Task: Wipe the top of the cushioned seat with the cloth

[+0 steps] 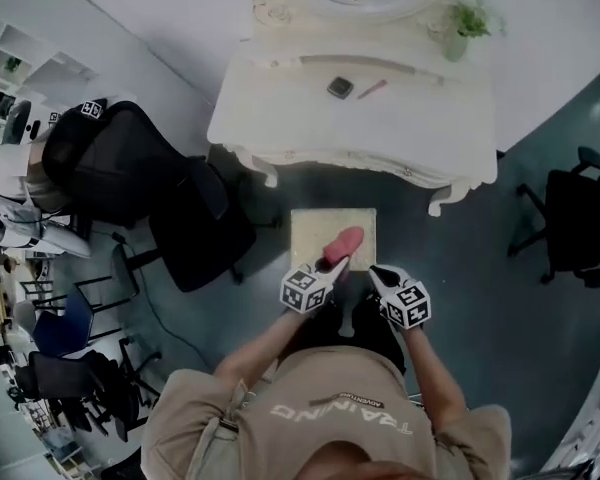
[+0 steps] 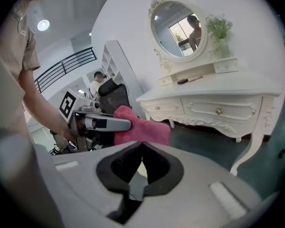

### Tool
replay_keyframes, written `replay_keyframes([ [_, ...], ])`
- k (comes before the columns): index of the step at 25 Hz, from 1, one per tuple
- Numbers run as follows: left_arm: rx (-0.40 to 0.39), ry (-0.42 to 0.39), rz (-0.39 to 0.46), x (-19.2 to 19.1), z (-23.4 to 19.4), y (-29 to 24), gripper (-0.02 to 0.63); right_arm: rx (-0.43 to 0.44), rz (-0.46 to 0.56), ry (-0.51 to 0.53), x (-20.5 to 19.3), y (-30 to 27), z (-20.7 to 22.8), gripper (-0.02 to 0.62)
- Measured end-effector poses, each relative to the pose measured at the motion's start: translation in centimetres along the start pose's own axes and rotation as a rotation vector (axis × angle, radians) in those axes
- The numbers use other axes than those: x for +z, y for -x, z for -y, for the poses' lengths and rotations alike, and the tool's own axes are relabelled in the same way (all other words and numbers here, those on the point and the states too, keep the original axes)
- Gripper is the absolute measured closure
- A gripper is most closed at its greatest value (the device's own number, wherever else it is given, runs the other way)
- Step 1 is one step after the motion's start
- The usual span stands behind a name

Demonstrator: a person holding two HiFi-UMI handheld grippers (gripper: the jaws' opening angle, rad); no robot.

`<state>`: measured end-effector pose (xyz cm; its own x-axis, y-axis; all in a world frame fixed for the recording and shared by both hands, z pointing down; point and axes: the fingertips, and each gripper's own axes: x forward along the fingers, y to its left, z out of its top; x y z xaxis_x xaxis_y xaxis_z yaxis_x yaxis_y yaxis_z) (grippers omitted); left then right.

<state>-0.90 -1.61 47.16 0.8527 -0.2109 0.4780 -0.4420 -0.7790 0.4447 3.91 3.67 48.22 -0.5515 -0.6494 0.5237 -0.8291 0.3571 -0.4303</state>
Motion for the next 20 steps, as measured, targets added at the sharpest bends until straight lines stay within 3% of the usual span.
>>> replay_keyframes([
  [11, 0.052, -0.078, 0.163, 7.4, 1.6, 8.1, 0.574, -0.011, 0.131, 0.127, 9.5, 3.3, -4.5, 0.591],
  [20, 0.087, -0.126, 0.242, 11.4, 3.2, 12.5, 0.574, -0.041, 0.239, 0.219, 14.2, 5.7, -7.4, 0.592],
])
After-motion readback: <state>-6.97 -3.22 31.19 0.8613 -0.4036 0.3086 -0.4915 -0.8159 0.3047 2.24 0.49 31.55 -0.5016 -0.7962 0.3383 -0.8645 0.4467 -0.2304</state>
